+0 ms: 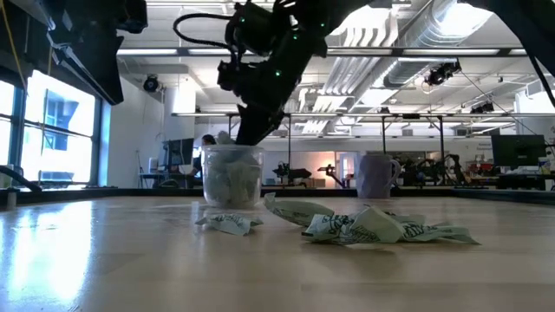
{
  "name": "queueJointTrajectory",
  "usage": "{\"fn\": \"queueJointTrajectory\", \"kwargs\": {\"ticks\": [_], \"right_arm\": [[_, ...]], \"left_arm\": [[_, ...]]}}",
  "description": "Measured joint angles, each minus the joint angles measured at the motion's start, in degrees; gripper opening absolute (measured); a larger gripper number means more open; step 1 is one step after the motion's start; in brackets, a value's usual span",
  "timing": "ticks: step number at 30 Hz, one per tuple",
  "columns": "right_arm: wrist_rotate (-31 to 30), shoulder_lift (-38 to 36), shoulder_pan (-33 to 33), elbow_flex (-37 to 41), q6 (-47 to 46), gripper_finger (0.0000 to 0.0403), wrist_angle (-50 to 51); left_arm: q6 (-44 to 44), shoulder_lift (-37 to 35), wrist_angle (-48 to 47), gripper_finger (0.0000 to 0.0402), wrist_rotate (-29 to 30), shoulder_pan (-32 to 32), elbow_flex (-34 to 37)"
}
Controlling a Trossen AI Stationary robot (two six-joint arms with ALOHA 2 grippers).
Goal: Pick and place Stevia / Truvia into bins
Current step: Put the white stevia packet into the transparent container
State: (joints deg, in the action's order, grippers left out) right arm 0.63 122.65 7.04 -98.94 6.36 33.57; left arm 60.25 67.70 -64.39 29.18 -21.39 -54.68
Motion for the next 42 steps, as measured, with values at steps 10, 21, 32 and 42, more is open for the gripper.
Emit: {"fn": "queueJointTrajectory", "kwargs": {"ticks": [10,21,32,42], "right_arm": [[-0.1,-2.6,0.0,0.4,0.3,0.0131,1.7],[6.3,-7.5,-2.6,1.2,9.9,0.0198,19.8],[11.9,-8.3,-12.5,14.8,1.1,0.0179,12.2],[4.9,-8.3,-20.0,18.0,-13.5,0.0211,-0.7]], "left_arm": [[0.0,0.0,0.0,0.0143,0.1,0.0,0.0],[-0.4,0.0,-0.1,0.0143,0.1,0.0,0.0],[-0.8,0.0,0.0,0.0143,-0.9,0.0,0.0],[-14.2,0.0,-0.1,0.0143,-3.1,0.0,0.0]]}}
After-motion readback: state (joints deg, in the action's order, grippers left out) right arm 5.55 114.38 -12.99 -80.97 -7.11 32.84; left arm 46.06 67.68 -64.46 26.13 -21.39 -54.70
